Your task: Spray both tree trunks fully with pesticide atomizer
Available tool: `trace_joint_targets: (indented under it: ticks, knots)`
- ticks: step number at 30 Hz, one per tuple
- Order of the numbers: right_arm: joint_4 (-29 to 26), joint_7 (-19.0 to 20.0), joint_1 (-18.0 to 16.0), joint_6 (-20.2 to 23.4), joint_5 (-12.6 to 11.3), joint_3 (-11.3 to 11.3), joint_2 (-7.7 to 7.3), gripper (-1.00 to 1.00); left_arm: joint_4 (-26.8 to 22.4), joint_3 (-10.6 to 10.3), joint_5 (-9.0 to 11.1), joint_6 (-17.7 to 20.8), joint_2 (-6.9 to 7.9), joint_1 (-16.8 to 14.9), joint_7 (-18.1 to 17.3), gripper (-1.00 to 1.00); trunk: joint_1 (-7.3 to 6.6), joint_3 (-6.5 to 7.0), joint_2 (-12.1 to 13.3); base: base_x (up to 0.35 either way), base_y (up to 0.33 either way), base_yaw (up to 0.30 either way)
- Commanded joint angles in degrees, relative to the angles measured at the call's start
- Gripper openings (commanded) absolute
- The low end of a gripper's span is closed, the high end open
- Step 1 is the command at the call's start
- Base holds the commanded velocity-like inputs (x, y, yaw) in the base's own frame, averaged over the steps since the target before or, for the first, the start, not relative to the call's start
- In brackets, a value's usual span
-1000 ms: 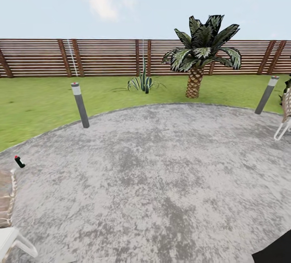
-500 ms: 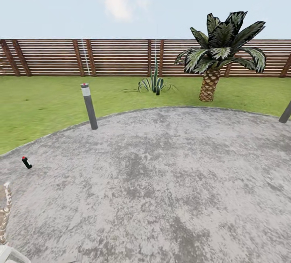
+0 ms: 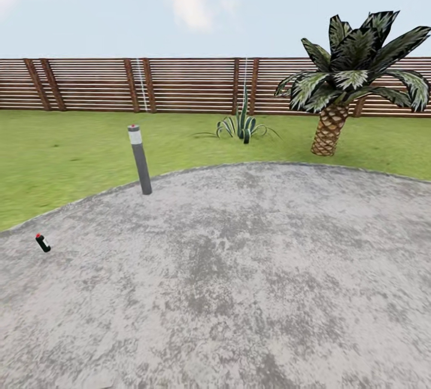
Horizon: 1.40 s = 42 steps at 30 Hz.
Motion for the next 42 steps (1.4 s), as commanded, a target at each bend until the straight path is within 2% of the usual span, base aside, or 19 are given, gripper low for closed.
trace_joint_targets:
  ticks: [1,15,42]
  knots:
    - [0.05,0.01,-0.03,-0.18,0.02,0.03,0.0,1.0,0.02,-0.1,0.61,-0.17,0.01,-0.03,0.05,1.0,0.02,-0.05,-0.02,0.302,-0.133,0.002]
    - [-0.04,0.01,-0.03,-0.18,0.02,-0.02,0.01,1.0,0.0,-0.01,0.67,-0.17,0.01,-0.03,0.05,1.0,0.02,-0.05,-0.02,0.314,-0.115,0.029]
    - [-0.03,-0.17,-0.03,-0.18,0.02,0.07,0.35,1.0,0.06,-0.09,0.61,-0.17,0.01,-0.01,0.02,1.0,0.02,-0.16,-0.02,0.337,-0.075,0.272]
